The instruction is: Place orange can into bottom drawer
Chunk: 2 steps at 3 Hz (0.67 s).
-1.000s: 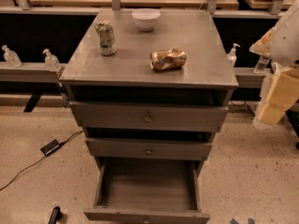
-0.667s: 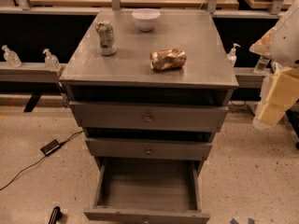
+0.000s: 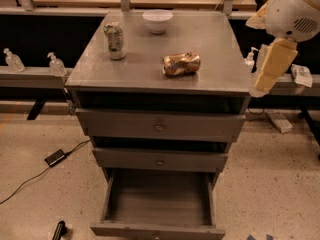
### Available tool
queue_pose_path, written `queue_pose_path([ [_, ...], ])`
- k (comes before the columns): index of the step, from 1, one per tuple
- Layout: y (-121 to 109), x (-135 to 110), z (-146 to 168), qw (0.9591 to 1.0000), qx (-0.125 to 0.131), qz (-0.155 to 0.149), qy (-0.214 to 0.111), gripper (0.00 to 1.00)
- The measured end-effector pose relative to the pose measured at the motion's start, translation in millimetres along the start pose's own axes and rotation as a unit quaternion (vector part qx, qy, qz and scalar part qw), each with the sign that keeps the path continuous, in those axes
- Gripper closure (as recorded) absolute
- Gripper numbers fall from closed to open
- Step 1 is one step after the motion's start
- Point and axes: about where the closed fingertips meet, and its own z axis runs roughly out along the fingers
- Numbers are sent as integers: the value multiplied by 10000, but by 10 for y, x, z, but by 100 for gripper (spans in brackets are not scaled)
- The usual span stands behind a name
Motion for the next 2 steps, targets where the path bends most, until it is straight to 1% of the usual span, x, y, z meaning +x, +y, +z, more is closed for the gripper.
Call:
queue_pose_path([
  [1, -460, -282, 344, 9986, -281, -393, -215, 0],
  [2, -883, -874, 958, 9908, -798, -804, -737, 0],
])
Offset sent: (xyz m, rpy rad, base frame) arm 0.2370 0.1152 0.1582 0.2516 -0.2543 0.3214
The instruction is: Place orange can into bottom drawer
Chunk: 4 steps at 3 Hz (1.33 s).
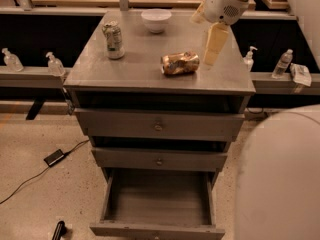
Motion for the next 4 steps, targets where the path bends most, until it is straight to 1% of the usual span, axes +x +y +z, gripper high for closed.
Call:
queue_pose_path([
  [1, -389, -420, 150, 9985, 160, -307, -421, 0],
  [2, -844, -685, 3, 9937, 880, -461, -520, 0],
  [3, -1175, -493, -31, 9894, 1397, -345, 202, 0],
  [4, -1182, -454, -43, 9890, 1417, -326, 262, 0],
])
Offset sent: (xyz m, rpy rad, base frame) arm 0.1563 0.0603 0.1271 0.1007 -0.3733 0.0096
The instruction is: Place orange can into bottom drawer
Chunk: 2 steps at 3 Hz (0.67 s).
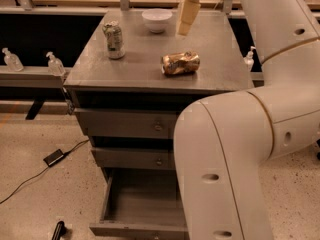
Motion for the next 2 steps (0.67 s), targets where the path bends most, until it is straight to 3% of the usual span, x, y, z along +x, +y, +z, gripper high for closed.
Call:
queue_pose_path([
  [1, 96, 43, 149, 9997, -214, 81, -76, 0],
  [2, 367, 287, 505, 9963, -762, 404, -40, 0],
])
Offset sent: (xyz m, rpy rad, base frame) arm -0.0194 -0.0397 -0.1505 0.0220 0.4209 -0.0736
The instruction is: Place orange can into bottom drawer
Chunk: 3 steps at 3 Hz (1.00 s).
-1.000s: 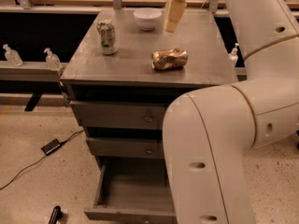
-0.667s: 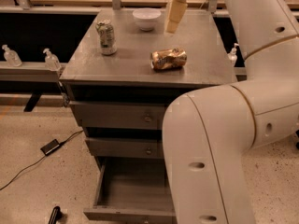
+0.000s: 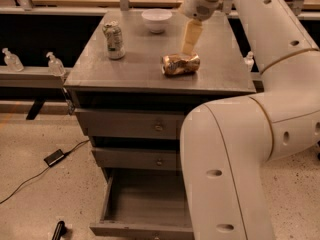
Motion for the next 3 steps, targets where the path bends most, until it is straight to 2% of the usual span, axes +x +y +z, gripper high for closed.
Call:
queue_pose_path([
  [1, 222, 331, 415, 9978, -549, 309, 187, 0],
  [2, 373, 556, 696, 9948, -841, 528, 215, 3],
  [3, 365, 552, 752, 9949, -830, 532, 207, 0],
])
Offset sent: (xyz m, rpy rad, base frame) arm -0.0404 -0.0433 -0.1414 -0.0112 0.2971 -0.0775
